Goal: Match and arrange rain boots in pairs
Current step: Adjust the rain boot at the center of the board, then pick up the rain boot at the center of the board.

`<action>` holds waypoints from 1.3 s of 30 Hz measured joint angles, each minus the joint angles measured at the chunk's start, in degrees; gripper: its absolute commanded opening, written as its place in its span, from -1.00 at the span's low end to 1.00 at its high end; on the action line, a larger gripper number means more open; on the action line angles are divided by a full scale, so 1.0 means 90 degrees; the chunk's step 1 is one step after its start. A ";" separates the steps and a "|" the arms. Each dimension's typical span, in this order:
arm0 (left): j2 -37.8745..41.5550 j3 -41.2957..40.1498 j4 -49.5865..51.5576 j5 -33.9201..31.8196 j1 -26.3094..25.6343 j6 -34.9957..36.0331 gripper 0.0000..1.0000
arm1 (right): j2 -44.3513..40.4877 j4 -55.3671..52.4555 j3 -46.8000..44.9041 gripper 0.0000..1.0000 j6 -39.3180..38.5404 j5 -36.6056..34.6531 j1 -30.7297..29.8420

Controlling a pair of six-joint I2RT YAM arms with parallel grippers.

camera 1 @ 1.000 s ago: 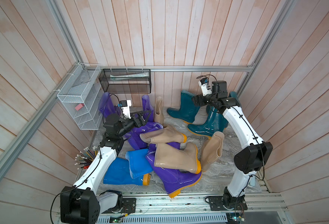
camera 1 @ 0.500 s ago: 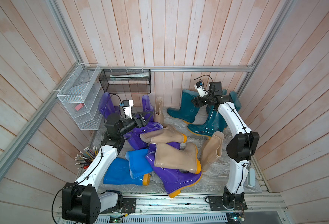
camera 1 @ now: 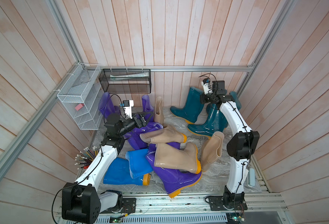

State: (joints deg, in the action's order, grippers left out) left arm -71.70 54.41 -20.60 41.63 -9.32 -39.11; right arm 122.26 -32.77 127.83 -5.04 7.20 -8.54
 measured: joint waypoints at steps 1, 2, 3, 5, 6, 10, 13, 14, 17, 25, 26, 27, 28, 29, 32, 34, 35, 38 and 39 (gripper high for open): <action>0.0000 0.0000 0.0000 -0.0002 0.0000 0.0000 0.95 | 0.0100 -0.0075 0.0240 -1.00 0.0078 -0.0119 0.0017; 0.0000 0.0000 0.0000 -0.0002 0.0000 0.0000 0.95 | 0.0175 -0.0117 0.0420 -1.00 0.0129 -0.0194 0.0032; 0.0000 0.0000 0.0000 0.0000 0.0000 0.0000 0.95 | 0.0260 -0.0180 0.0627 -1.00 0.0199 -0.0272 0.0044; 0.0000 0.0000 0.0000 -0.0002 0.0000 0.0000 0.95 | 0.0355 -0.0245 0.0862 -1.00 0.0299 -0.0386 0.0051; 0.0000 0.0000 0.0000 0.0000 0.0000 0.0000 0.95 | 0.0369 -0.0245 0.0891 -1.00 0.0374 -0.0464 0.0049; 0.0000 0.0000 0.0000 0.0000 0.0000 -0.0002 0.95 | 0.0342 -0.0143 0.0678 -1.00 0.0527 -0.0661 0.0017; 0.0000 0.0000 0.0000 0.0000 0.0000 -0.0002 0.95 | 0.0255 0.0024 0.0287 -1.00 0.0583 -0.0712 -0.0022; 0.0000 0.0000 0.0000 0.0000 0.0000 -0.0002 0.95 | 0.0243 0.0022 0.0214 -0.90 0.0602 -0.0709 -0.0036; 0.0000 0.0000 0.0000 0.0000 0.0000 -0.0017 0.95 | 0.0231 0.0032 0.0102 -0.25 0.0695 -0.0668 -0.0075; 0.0002 0.0000 -0.0049 0.0029 -0.0002 -0.0100 0.95 | -0.0792 0.0058 -0.0656 0.27 0.0772 -0.0653 -0.0175; 0.0002 0.0000 -0.0058 0.0041 -0.0002 -0.0114 0.96 | -0.1044 0.0080 -0.0821 0.28 0.0787 -0.0678 -0.0180; 0.0005 0.0000 -0.0070 0.0049 -0.0015 -0.0117 0.96 | -0.1406 0.0172 -0.1100 0.31 0.0826 -0.0729 -0.0180; 0.0005 0.0000 -0.0083 0.0051 -0.0032 -0.0117 0.95 | -0.1795 0.0308 -0.1443 0.36 0.0882 -0.0804 -0.0177; 0.0005 0.0000 -0.0092 0.0063 -0.0056 -0.0117 0.96 | -0.2144 0.0440 -0.1778 0.40 0.0918 -0.0857 -0.0165; 0.0010 0.0000 -0.0100 0.0126 -0.0202 -0.0114 0.96 | -0.3517 0.0986 -0.3198 0.49 0.1129 -0.0967 0.0034; 0.0012 0.0000 -0.0102 0.0182 -0.0352 -0.0114 0.95 | -0.4371 0.1355 -0.4180 0.55 0.1375 -0.0901 0.0464; 0.0012 0.0000 -0.0104 0.0202 -0.0423 -0.0114 0.95 | -0.4658 0.1520 -0.4568 0.57 0.1481 -0.0826 0.0721; -0.0015 0.0000 -0.0160 0.0342 -0.0665 -0.0119 0.95 | -0.5202 0.1974 -0.5622 0.63 0.1904 -0.0452 0.1693; -0.0039 0.0000 -0.0189 0.0381 -0.0753 -0.0131 0.95 | -0.5241 0.2098 -0.5897 0.63 0.2045 -0.0272 0.2004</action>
State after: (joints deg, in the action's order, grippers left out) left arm -72.05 54.41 -22.31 45.06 -16.10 -40.29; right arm 75.09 -13.89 74.76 13.37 4.75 9.50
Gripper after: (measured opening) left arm 0.977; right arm 0.810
